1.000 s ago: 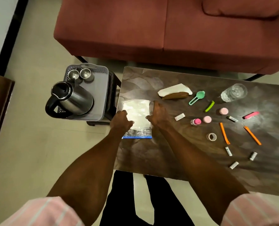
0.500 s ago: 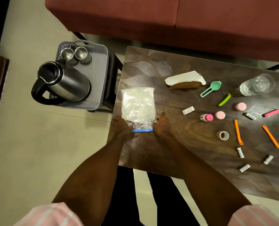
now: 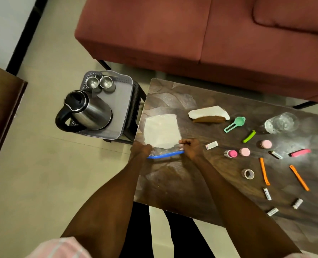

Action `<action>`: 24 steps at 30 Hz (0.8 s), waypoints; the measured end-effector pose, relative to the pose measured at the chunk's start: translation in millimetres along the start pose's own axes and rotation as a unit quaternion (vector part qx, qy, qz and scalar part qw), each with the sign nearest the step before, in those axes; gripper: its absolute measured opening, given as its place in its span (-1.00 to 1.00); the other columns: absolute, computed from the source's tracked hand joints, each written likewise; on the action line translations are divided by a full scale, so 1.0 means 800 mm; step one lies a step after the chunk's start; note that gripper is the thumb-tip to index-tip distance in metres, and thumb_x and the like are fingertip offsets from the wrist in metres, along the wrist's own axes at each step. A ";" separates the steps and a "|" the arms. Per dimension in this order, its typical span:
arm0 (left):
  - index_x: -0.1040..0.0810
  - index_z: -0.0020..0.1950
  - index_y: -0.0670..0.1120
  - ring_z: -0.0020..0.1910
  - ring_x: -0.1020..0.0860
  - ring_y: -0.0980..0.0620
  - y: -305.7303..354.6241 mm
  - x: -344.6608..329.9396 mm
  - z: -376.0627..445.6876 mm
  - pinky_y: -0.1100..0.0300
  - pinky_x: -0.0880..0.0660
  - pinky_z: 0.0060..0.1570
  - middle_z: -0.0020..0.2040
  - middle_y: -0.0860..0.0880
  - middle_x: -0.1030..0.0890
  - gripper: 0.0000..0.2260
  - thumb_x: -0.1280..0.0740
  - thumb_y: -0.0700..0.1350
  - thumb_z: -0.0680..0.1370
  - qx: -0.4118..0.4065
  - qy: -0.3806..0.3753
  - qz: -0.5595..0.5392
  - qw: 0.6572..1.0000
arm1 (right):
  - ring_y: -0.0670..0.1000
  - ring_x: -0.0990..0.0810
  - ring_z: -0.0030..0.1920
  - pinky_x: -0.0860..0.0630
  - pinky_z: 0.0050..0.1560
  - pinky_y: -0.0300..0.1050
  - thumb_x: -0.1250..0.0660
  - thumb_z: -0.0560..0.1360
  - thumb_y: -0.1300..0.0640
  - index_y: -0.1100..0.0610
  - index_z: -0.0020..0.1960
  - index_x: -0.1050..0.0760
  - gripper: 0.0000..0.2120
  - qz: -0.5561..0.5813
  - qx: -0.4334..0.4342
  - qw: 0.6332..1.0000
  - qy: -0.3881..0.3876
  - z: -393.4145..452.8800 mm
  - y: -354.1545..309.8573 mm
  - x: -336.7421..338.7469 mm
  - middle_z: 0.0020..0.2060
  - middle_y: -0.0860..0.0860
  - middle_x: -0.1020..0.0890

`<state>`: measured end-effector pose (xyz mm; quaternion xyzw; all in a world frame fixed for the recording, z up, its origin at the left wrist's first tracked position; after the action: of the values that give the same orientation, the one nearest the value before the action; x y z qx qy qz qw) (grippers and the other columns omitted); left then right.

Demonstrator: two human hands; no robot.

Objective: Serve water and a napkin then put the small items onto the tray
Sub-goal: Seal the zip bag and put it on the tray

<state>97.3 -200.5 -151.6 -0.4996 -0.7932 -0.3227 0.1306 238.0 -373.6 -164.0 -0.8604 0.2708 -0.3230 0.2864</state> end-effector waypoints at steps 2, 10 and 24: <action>-0.46 0.17 -0.17 0.07 -0.59 -0.18 0.021 0.022 0.001 0.01 -0.59 0.04 0.12 -0.15 -0.59 -0.48 -0.54 -0.06 0.29 -0.009 0.011 -0.037 0.999 | -0.01 -0.61 -0.02 -0.52 0.03 -0.35 -0.30 0.48 0.46 0.31 0.08 -0.63 -0.76 -0.005 0.044 0.999 -0.004 -0.005 -0.034 0.012 0.01 0.16 -0.68; -0.56 -0.21 -0.24 -0.56 -0.50 -0.04 0.156 0.145 -0.010 0.22 -0.43 -0.54 -0.38 -0.21 -0.54 -0.91 -0.30 -0.32 0.48 -0.105 -0.031 -0.176 0.978 | -0.29 -0.55 -0.30 -0.49 -0.15 -0.27 -0.43 0.47 0.32 0.23 0.04 -0.67 -0.85 -0.044 0.217 0.975 0.002 -0.014 -0.200 0.038 -0.26 -0.06 -0.66; -0.51 -0.24 -0.28 -0.53 -0.48 -0.05 0.287 0.400 0.062 0.19 -0.49 -0.54 -0.41 -0.17 -0.48 -0.89 -0.32 -0.36 0.49 -0.177 -0.041 -0.205 0.962 | -0.22 -0.49 -0.31 -0.31 -0.26 -0.52 -0.45 0.49 0.08 0.18 -0.01 -0.71 -0.81 -0.086 0.301 0.946 0.081 0.001 -0.415 -0.098 -0.22 0.01 -0.61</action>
<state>155.0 125.2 68.0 -0.3539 -0.8137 -0.4570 -0.0620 281.4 -93.7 26.1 -0.7250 0.1085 -0.4817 0.4802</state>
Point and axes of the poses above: each hand's wrist, its own z-axis towards the middle knuckle, its own x-axis out of the back of the hand, y = z × x, the point moved 3 cm from there along z, towards the middle knuckle
